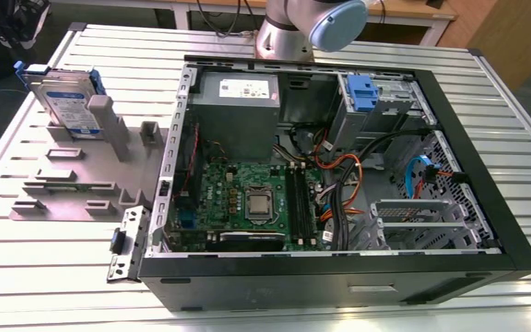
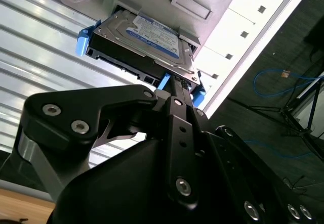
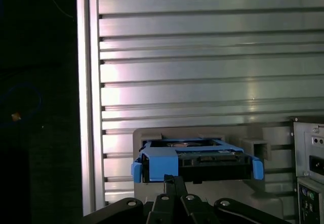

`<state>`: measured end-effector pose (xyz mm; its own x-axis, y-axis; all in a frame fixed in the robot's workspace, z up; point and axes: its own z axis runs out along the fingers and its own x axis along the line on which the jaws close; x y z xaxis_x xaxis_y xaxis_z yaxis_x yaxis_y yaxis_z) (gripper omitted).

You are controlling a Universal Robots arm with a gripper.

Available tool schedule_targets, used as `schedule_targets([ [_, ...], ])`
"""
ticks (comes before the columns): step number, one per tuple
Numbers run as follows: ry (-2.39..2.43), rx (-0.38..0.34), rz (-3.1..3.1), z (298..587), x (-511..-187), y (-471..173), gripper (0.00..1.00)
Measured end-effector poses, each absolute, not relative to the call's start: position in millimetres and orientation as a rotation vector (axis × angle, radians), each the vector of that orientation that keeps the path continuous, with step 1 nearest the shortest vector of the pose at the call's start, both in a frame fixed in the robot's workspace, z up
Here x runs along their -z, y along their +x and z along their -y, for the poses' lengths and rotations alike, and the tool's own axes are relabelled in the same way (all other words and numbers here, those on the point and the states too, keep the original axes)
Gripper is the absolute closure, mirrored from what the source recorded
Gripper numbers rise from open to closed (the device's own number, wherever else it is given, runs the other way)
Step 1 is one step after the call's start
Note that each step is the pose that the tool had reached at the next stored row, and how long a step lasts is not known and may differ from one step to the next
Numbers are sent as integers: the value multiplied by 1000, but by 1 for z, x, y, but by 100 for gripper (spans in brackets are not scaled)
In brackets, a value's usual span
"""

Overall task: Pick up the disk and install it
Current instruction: 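Pick up the disk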

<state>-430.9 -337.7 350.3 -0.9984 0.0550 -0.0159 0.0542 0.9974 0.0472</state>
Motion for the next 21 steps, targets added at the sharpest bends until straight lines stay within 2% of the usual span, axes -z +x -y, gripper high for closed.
schedule_targets([
  [9, -133, -75, -3124, 338, -350, -431, 89],
  [21, -176, -75, -3122, 338, -350, -431, 89],
])
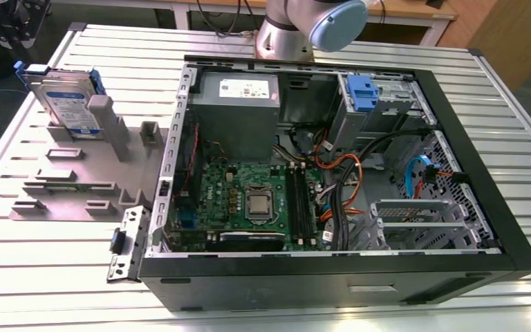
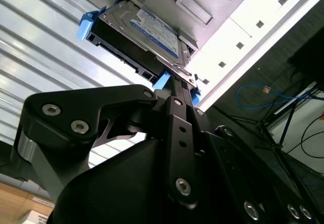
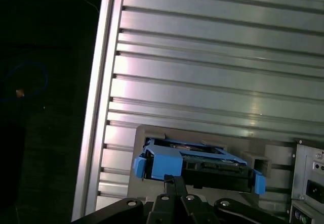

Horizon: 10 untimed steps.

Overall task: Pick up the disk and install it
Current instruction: 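Pick up the disk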

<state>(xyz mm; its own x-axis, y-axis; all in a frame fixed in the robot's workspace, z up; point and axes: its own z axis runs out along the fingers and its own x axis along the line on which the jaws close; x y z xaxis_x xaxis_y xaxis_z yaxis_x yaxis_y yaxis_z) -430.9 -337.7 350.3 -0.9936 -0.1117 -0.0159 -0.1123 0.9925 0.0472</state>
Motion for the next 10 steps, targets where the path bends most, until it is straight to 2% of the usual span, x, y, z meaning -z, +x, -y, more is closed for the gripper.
schedule_targets([
  [10, -450, -77, -3099, 338, -350, -431, 89],
])
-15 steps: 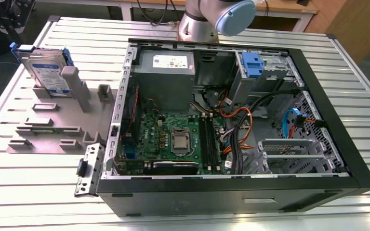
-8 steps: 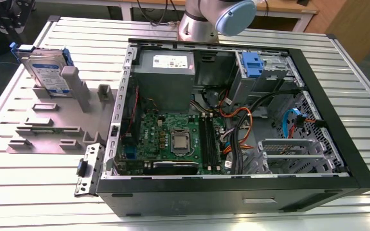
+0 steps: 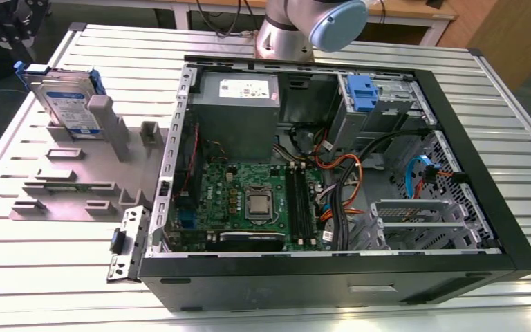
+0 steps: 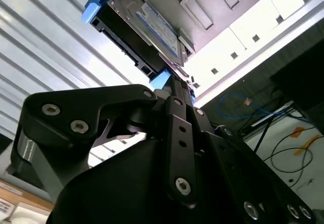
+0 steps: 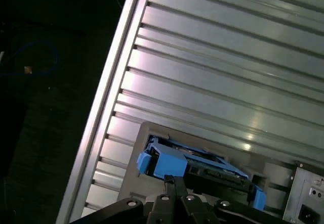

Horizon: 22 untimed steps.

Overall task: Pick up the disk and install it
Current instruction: 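Pick up the disk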

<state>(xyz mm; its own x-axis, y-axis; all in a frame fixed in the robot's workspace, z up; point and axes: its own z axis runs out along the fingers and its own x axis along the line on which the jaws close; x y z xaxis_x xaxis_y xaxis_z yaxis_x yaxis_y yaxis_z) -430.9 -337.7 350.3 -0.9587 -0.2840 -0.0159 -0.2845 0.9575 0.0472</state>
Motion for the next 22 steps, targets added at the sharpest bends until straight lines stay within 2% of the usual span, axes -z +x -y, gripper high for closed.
schedule_targets([
  [12, -771, -78, -3041, 338, -350, -431, 89],
  [22, -796, -78, -3035, 338, -350, -431, 89],
])
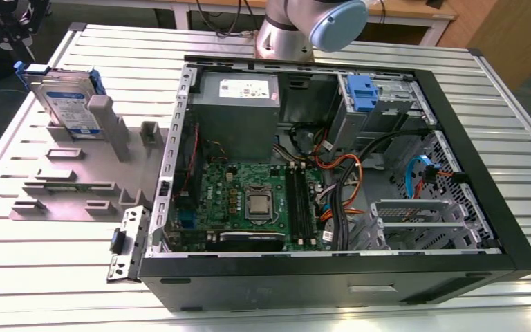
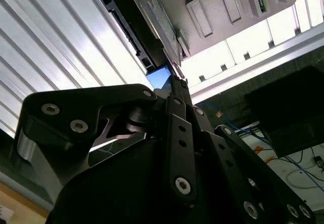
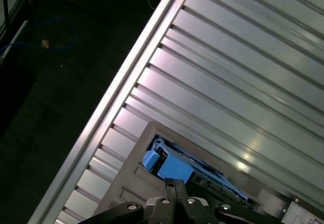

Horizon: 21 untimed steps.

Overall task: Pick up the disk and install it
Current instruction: 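Pick up the disk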

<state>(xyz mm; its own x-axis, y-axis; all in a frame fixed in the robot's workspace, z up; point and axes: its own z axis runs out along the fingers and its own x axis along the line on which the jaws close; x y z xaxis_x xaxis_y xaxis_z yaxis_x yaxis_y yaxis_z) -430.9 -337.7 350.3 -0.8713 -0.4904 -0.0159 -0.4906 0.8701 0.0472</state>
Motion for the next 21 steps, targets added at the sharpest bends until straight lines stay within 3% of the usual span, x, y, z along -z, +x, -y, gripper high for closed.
schedule_targets([
  [21, -903, -78, -3006, 338, -350, -431, 89],
])
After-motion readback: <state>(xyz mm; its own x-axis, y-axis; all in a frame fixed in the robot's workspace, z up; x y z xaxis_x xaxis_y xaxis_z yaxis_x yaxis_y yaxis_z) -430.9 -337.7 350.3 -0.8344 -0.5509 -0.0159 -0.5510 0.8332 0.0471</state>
